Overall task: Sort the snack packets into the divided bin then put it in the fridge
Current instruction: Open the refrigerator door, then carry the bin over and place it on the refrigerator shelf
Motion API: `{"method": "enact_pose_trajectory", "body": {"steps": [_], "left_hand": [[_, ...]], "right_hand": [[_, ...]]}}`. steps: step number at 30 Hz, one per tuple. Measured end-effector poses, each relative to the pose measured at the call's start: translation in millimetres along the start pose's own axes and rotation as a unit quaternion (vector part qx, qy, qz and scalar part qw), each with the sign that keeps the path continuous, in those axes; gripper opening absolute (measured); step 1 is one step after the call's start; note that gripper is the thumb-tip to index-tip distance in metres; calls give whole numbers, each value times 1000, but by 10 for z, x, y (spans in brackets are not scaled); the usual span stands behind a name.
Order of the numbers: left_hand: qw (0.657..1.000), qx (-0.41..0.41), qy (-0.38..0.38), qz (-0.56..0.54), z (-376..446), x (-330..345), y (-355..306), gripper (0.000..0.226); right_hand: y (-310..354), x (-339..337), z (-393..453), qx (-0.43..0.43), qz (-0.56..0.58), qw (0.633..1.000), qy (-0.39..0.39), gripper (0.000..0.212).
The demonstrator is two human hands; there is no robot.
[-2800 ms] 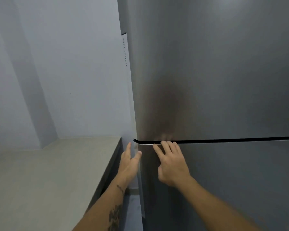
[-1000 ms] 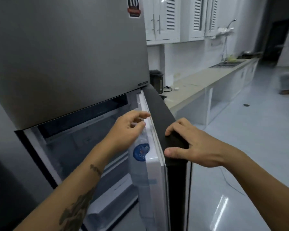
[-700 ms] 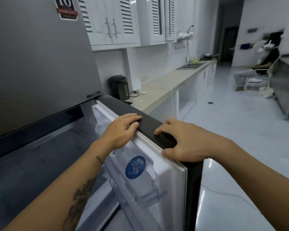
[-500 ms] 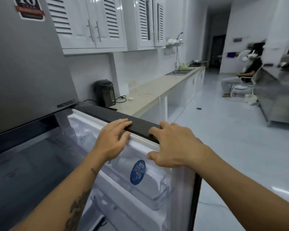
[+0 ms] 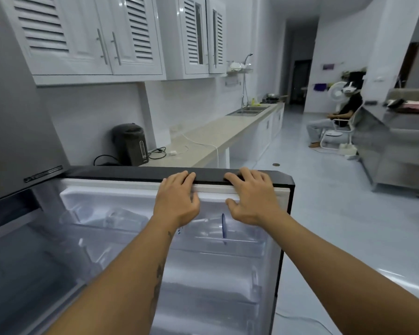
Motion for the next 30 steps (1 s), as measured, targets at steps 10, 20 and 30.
{"method": "enact_pose_trajectory", "body": {"steps": [10,20,30], "left_hand": [[997,-28,62,-25,164,-99,-56,62],[981,-157,-1,-111,-1005,-941,644,28],[930,-365,-30,-7,-3518,-2286,1596,26]], "right_hand": [[-146,145,299,0,34,999,40,61],[869,-178,-34,-153,264,951,59,52],[3383,-711,-689,-413,296,846,163,49]]}}
Point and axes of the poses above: each hand's wrist, its own z-axis towards the middle knuckle, its own x-axis out of the palm, y = z × x, the point moved 2 cm from there along z, towards the middle knuckle, and after that the axes turned 5 degrees about -z, right-handed, at the moved point
